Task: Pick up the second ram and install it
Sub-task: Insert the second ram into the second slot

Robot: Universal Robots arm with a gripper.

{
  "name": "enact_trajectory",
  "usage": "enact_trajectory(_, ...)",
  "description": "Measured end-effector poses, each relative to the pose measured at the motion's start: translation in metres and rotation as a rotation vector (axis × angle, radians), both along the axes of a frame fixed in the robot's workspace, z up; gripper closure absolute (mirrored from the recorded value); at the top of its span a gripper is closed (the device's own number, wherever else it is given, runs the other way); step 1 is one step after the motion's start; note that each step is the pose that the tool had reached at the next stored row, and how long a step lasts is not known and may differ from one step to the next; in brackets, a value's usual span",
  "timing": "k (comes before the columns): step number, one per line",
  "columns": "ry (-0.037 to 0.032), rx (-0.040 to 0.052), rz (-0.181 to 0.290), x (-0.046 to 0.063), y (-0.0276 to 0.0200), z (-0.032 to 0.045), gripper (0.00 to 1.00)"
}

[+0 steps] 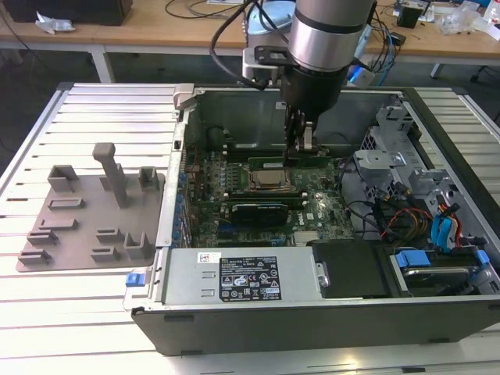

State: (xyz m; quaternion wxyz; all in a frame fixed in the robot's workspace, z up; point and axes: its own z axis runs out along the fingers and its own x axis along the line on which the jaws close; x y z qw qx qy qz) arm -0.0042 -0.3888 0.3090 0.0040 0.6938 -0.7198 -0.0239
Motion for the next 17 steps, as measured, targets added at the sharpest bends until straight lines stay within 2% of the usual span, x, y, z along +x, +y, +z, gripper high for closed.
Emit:
enact_trajectory(4,0.0,0.0,0.0,0.0,0.0,-0.0072,0.87)
enact_trajectory(7,0.0,0.0,0.0,0.0,0.0,-0.017,0.87)
enact_trajectory(11,0.0,0.0,0.0,0.0,0.0,-0.0233,0.87)
enact_trajectory(14,0.0,0.0,0.0,0.0,0.0,-0.034,0.87)
enact_trajectory(17,0.0,0.0,0.0,0.0,0.0,-0.0404,0.87)
